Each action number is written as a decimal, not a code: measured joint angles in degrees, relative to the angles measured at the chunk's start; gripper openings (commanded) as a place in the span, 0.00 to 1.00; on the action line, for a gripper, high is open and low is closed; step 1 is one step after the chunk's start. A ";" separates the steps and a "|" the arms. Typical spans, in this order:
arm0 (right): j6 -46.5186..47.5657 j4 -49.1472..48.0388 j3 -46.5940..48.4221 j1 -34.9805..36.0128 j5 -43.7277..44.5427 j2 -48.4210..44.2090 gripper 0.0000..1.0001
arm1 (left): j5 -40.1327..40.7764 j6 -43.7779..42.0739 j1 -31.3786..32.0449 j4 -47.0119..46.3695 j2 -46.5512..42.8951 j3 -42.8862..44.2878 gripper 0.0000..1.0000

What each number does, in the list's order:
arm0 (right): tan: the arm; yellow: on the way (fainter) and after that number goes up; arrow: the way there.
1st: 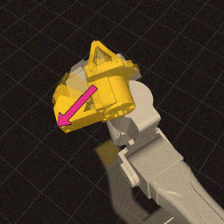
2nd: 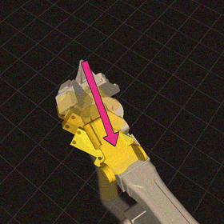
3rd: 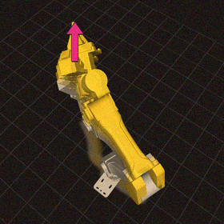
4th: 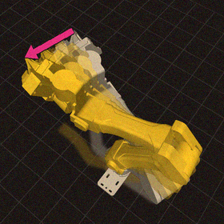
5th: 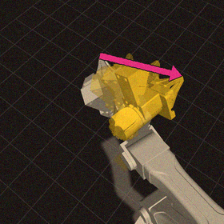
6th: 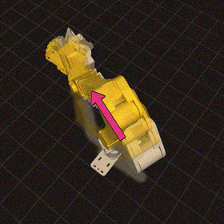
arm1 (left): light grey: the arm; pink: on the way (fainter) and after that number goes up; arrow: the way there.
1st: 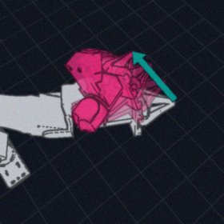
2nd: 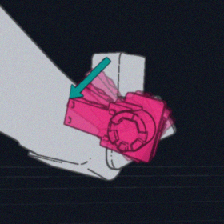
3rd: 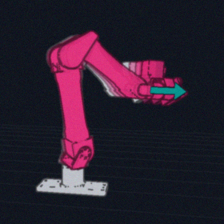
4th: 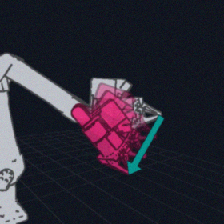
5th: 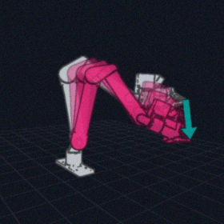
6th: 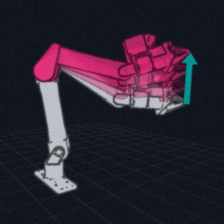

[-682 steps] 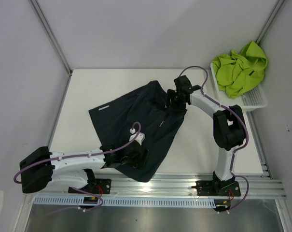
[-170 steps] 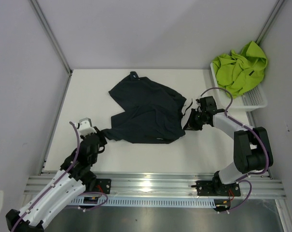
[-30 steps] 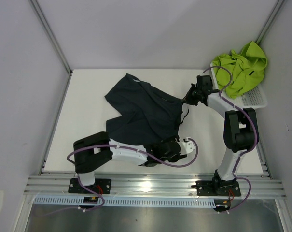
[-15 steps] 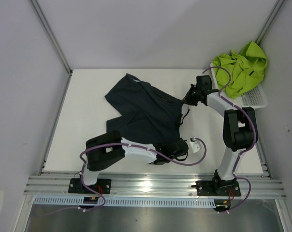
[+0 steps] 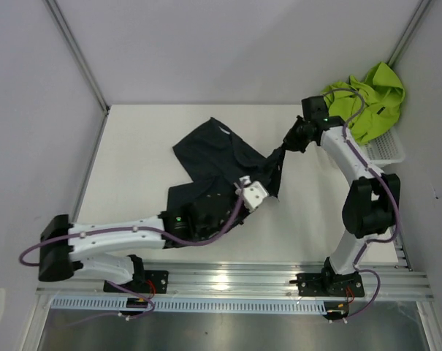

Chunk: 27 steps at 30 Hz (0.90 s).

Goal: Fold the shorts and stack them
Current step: Flatten the shorts out

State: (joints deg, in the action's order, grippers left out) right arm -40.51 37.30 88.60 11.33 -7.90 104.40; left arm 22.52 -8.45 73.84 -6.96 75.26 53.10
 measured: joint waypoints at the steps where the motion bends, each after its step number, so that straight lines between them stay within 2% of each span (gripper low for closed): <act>1: -1.25 2.73 0.74 0.04 0.59 -2.36 0.00 | -0.31 0.37 0.07 0.81 -3.39 0.00 0.00; 5: -4.85 8.90 5.14 0.11 1.55 -11.37 0.00 | -1.55 1.07 0.31 5.79 -14.43 0.42 0.00; 9: -8.24 12.68 10.12 -0.44 1.42 -21.35 0.00 | -2.56 1.03 0.63 13.20 -22.69 4.92 0.00; 14: -10.67 15.63 14.27 -2.19 -0.68 -30.62 0.00 | -3.23 1.03 0.74 20.13 -29.66 13.27 0.00; 18: -9.66 15.87 15.19 -2.54 -3.69 -34.34 0.00 | -2.08 1.16 0.87 24.48 -32.09 18.40 0.00; 21: -7.23 14.45 11.72 -2.60 -6.60 -35.74 0.00 | -0.70 1.55 0.92 28.09 -32.09 20.96 0.00; 27: -2.82 6.99 -8.15 -2.91 -14.99 -37.13 0.00 | 0.02 1.33 0.94 35.43 -28.20 26.93 0.00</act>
State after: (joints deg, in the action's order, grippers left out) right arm -43.33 44.29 80.44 8.43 -22.90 67.26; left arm 22.55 -7.11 74.78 28.47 47.07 80.03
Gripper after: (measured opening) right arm 0.006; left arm 0.023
